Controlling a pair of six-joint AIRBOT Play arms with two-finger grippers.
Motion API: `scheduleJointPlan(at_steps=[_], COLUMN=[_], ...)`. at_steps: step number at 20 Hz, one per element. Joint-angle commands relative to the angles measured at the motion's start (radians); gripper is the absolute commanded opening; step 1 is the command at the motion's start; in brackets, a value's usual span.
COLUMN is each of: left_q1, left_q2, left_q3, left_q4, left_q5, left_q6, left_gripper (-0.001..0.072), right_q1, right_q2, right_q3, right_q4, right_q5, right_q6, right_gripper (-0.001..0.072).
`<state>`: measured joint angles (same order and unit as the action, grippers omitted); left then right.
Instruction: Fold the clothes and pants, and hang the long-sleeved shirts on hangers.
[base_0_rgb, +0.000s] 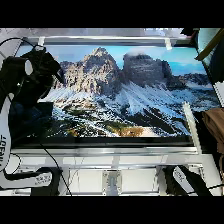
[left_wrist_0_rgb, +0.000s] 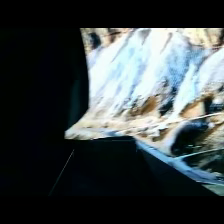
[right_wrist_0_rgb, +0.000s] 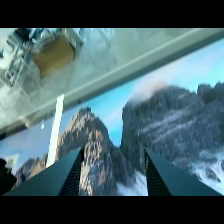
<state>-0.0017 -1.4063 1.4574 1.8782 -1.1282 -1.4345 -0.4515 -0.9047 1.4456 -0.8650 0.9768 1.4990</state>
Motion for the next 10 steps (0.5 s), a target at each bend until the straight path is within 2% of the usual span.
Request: scheduleJointPlan(at_steps=[1,2,6,7,9,10], left_q1=[0.108,0.177,0.541,0.655,0.888,1.006], left_q2=[0.005,0.016,0.093,0.106,0.103,0.09], left_q3=[0.0,0.0,0.0,0.0,0.0,0.0], left_q4=[0.239,0.238,0.231,0.19,-0.007,-0.147], left_q5=[-0.031,-0.031,0.036,0.061,0.085,0.088], left_q6=[-0.16,-0.198,-0.23,-0.272,-0.335,-0.33], left_gripper=[0.0425,0.0425,0.0426,0.0426,0.043,0.0511], right_q1=[0.001,0.001,0.0,0.0,0.0,0.0], right_q2=[0.001,0.001,0.002,0.001,-0.001,-0.002], right_q3=[0.001,0.001,0.001,0.001,0.001,0.001], right_q4=[0.001,0.0,-0.001,-0.001,-0.003,-0.003], right_q5=[-0.076,-0.081,-0.13,-0.127,-0.067,-0.023], right_q6=[0.0,0.0,0.0,0.0,0.0,0.0], right_gripper=[0.0417,0.0417,0.0417,0.0417,0.0417,0.0417])
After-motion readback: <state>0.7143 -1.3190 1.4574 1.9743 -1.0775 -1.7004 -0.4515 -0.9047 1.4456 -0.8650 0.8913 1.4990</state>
